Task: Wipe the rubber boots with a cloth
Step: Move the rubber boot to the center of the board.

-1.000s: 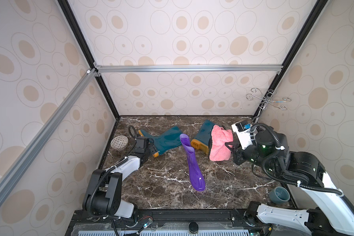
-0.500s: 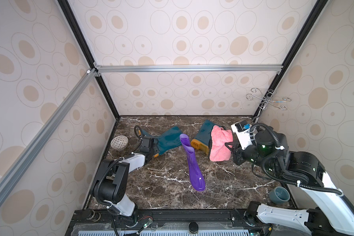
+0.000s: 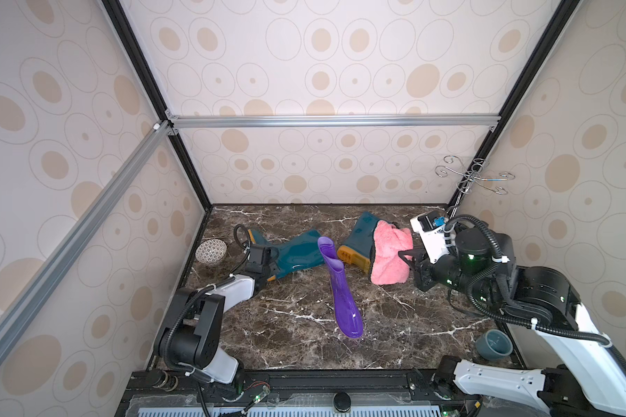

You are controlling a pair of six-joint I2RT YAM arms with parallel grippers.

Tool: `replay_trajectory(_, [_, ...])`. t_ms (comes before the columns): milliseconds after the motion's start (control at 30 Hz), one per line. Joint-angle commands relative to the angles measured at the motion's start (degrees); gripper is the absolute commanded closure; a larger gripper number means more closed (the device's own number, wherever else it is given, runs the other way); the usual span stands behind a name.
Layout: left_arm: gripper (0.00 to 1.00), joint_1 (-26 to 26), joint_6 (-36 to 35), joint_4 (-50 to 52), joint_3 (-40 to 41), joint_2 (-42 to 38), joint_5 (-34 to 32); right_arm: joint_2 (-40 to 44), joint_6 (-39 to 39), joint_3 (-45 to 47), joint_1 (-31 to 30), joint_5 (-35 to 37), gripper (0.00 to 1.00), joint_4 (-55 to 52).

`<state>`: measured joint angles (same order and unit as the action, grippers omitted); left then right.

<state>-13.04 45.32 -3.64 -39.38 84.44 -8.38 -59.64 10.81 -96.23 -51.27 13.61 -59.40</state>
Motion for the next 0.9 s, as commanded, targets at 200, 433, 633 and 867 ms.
replay_trajectory(200, [1.00, -0.92, 2.21, 5.39, 8.97, -15.64, -5.77, -12.50, -0.87, -16.81, -1.40, -10.89, 1.00, -0.90])
replay_trajectory(433, [1.00, -1.31, 2.76, 10.57, 14.08, -25.92, -7.39, -31.23, -1.56, -42.09, -10.39, -10.24, 1.00, -3.28])
replay_trajectory(633, [1.00, -1.35, 4.12, 14.14, 17.78, -33.76, -9.54, -42.16, 5.05, -46.59, -12.05, -11.84, 1.00, 4.83])
replay_trajectory(867, [1.00, -1.37, 6.37, 17.16, 20.22, -37.95, -10.44, -53.17, 8.45, -48.22, -12.43, -7.42, 1.00, 10.99])
